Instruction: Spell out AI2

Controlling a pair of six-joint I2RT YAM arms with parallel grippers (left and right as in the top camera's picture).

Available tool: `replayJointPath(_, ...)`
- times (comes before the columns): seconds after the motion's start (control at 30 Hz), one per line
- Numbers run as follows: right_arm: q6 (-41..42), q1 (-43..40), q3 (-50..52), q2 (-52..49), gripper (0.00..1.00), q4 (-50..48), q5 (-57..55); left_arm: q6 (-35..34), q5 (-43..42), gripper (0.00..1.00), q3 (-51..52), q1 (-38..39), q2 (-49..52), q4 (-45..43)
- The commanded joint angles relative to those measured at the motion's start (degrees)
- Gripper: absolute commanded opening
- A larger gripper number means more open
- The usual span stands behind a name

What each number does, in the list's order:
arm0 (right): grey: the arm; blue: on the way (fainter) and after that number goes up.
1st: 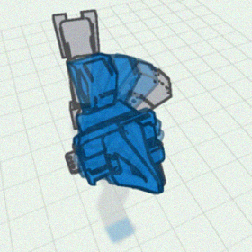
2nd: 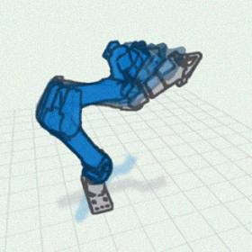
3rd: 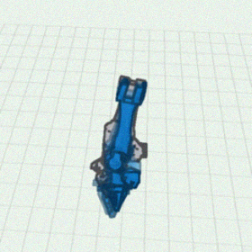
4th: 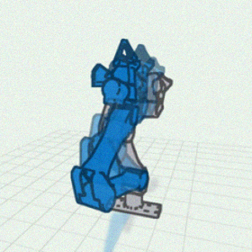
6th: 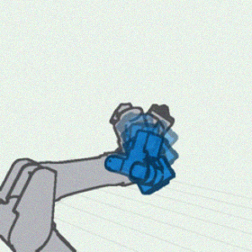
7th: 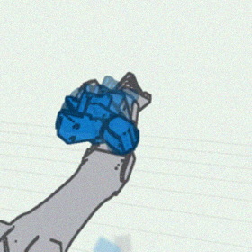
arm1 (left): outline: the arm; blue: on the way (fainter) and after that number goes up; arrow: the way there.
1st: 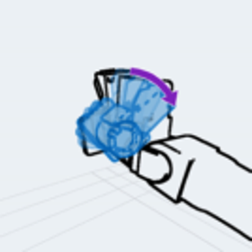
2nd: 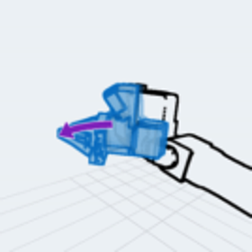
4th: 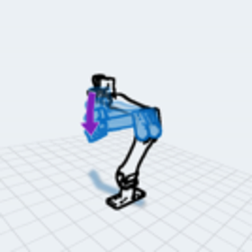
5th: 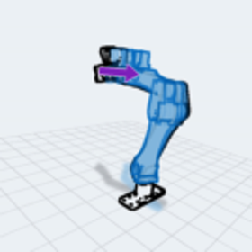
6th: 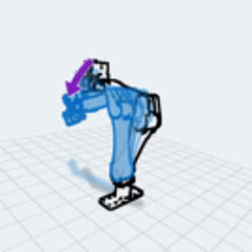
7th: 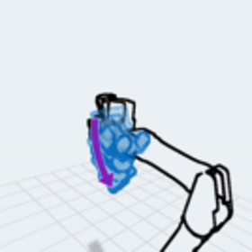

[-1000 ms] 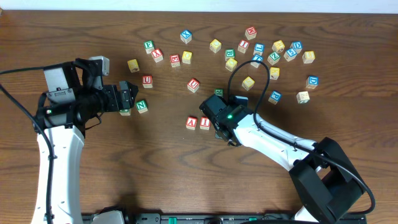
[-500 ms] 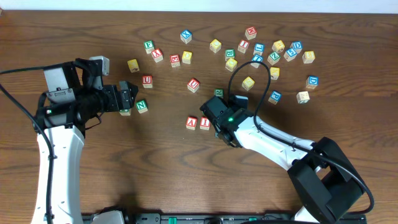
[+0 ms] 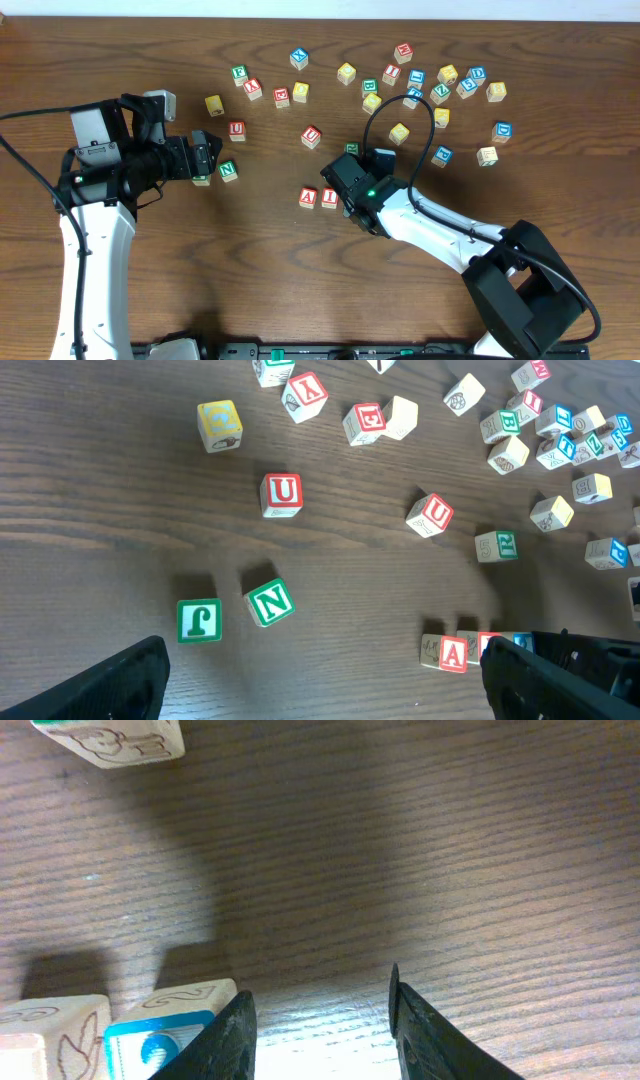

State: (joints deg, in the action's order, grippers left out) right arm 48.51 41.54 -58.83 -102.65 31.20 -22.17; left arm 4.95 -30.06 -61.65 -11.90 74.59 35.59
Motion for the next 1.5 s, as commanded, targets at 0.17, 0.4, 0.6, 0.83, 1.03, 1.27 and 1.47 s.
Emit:
replayJointPath(0.17, -1.0, 0.2, 0.6, 1.3, 0.38, -0.2, 0.5, 0.8, -0.2, 0.98, -0.9, -0.2, 0.4, 0.0)
replayJointPath(0.4, -1.0, 0.2, 0.6, 1.3, 0.37, -0.4, 0.5, 0.8, -0.1, 0.98, -0.9, -0.2, 0.4, 0.0)
replayJointPath(0.6, -1.1, 0.2, 0.6, 1.3, 0.37, -0.9, 0.7, 0.8, -0.1, 0.98, -0.9, -0.2, 0.4, 0.0)
replayJointPath(0.83, -2.8, 0.2, 0.6, 1.3, 0.36, -2.1, 1.8, 0.8, -0.1, 0.98, -0.9, -0.2, 0.4, 0.0)
replayJointPath(1.03, -3.6, 0.2, 0.6, 1.3, 0.36, -2.8, 1.8, 0.8, -0.2, 0.98, -0.9, -0.2, 0.4, 0.0)
replayJointPath(1.27, -5.2, 0.2, 0.6, 1.3, 0.36, -4.2, 2.7, 0.8, -0.1, 0.98, -0.9, -0.2, 0.4, 0.0)
replayJointPath(1.47, -5.9, 0.2, 0.6, 1.3, 0.36, -4.5, 3.3, 0.8, -0.2, 0.98, -0.9, -0.2, 0.4, 0.0)
